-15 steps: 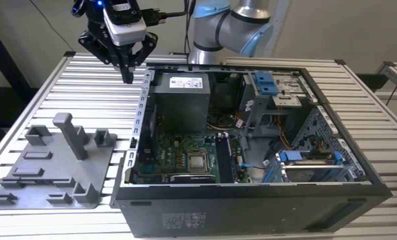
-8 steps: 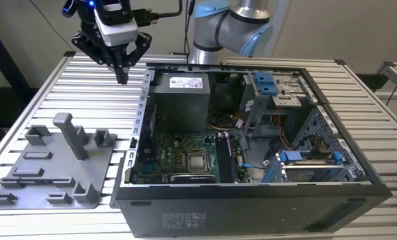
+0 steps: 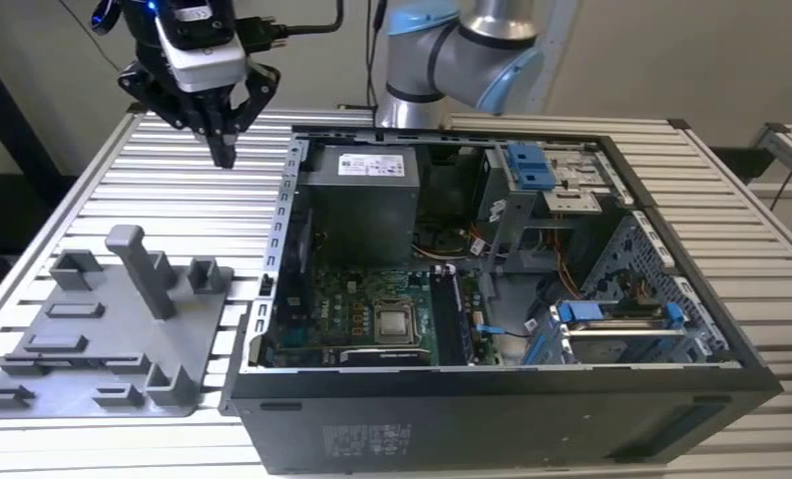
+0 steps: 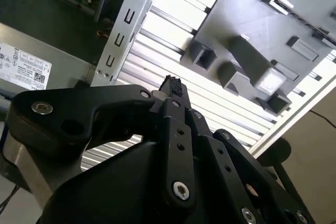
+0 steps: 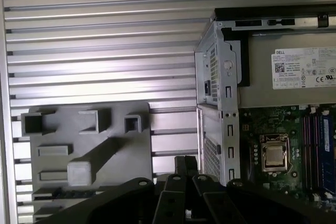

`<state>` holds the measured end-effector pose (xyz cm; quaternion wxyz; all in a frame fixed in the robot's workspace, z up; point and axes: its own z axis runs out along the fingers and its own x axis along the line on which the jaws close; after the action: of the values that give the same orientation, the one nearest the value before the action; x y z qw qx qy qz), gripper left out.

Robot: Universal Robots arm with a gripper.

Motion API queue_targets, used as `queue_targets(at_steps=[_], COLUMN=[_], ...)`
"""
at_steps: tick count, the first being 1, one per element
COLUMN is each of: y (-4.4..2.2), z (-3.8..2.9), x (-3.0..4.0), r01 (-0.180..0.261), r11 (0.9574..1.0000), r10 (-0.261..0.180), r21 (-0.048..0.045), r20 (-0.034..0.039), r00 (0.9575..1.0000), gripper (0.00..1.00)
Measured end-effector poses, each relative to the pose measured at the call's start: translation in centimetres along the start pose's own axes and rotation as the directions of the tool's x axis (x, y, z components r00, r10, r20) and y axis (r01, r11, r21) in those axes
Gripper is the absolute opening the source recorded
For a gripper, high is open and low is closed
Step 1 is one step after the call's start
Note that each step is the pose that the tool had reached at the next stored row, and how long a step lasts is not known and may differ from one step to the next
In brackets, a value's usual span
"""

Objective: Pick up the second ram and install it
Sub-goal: 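Reach for the second ram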

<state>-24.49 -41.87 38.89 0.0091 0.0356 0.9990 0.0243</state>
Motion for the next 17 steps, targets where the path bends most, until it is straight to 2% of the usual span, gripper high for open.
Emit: queue_targets(at_steps=[10,17], y=[-0.21,-0.33], z=[-0.02,-0.02], x=[2.91,4.59], r01=[0.009,0.014], r11=[1.0,0.9999], r10=[-0.009,-0.014], r21=[-0.0001,-0.0003], r20=[-0.0005,-0.0007], r00=[1.0,0.9999], gripper=[0.11,0.11])
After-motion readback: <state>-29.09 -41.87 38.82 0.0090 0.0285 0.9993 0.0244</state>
